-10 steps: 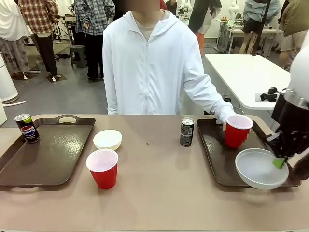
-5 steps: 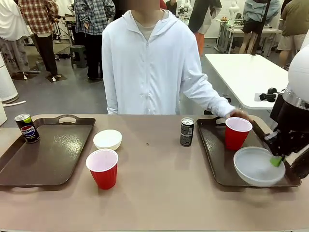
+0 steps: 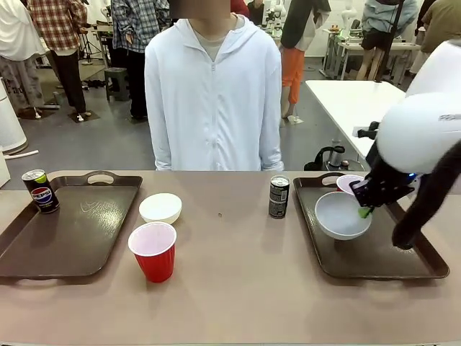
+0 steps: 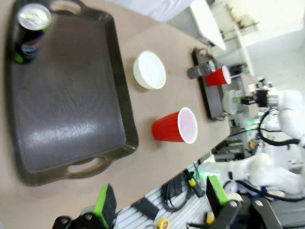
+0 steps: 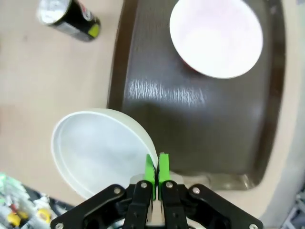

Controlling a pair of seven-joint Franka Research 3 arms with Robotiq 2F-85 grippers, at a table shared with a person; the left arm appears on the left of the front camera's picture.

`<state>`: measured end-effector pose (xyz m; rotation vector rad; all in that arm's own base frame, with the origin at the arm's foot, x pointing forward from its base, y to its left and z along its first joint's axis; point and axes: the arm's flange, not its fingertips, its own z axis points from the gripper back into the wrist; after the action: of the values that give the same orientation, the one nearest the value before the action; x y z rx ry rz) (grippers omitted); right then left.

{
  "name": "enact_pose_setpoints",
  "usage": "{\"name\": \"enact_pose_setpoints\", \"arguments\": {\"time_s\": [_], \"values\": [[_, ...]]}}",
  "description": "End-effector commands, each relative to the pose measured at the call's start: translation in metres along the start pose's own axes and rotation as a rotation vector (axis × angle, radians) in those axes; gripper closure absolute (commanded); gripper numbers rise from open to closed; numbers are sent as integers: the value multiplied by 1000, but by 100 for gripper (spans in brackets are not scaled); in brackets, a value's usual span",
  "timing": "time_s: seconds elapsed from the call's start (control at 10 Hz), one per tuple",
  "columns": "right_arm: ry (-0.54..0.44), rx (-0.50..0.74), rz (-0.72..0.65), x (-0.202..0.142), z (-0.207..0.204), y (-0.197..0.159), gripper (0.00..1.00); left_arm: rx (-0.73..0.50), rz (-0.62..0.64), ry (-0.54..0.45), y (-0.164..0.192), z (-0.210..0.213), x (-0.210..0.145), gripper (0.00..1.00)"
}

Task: Prepare tableware on both trays.
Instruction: Pick up a Picnic Bowl from the table and place it on a Handle tray.

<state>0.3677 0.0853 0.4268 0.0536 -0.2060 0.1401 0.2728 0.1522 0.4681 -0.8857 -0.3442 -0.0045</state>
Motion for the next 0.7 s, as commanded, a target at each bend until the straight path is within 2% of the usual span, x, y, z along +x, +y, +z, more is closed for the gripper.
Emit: {"name": "enact_pose_setpoints", "arguments": {"time_s": [0.0,0.1,0.6], "values": [[8,57,-27,7,-26,-5,100,-13,-2,-8,0,1,0,0],[0,0,0,0,0,0,100,-13,-2,-8,0,1,0,0],[0,0,0,0,0,0,100,-13,-2,-8,0,1,0,0]]}}
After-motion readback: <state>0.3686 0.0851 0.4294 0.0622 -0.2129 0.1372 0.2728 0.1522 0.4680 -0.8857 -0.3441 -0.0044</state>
